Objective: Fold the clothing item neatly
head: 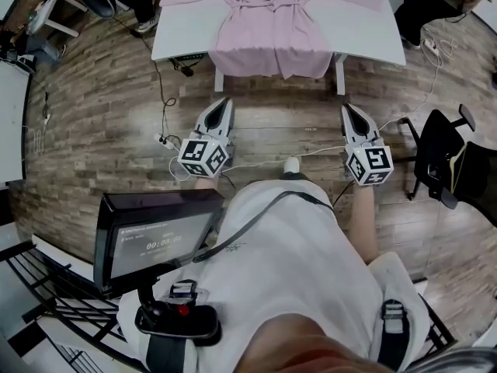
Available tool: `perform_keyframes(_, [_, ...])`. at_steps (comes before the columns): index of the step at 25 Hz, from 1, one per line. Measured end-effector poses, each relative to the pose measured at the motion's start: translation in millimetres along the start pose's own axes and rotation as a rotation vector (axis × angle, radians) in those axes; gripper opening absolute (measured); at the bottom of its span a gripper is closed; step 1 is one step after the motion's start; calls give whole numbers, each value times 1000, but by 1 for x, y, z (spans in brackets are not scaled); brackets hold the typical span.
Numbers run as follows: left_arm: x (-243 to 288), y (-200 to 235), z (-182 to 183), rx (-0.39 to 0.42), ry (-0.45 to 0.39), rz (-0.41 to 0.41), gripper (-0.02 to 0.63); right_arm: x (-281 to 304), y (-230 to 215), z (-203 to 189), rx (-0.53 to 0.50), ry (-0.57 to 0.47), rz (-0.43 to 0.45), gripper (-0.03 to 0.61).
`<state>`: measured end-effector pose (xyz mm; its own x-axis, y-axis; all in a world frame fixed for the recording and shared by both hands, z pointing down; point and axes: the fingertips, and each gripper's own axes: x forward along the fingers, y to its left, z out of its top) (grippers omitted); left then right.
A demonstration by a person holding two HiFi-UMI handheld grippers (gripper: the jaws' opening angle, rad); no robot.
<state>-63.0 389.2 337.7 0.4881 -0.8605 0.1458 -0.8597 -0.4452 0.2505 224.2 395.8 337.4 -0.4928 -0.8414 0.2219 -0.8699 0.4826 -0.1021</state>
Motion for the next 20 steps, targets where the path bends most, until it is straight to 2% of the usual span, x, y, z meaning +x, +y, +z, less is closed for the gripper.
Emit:
perform_keyframes(9, [49, -17, -3, 5, 3, 26, 2, 20, -54, 1, 11, -2, 32, 2])
perform_keyframes(20, [59, -20, -1, 8, 8, 72, 2, 44, -53, 1, 18, -4, 118, 2])
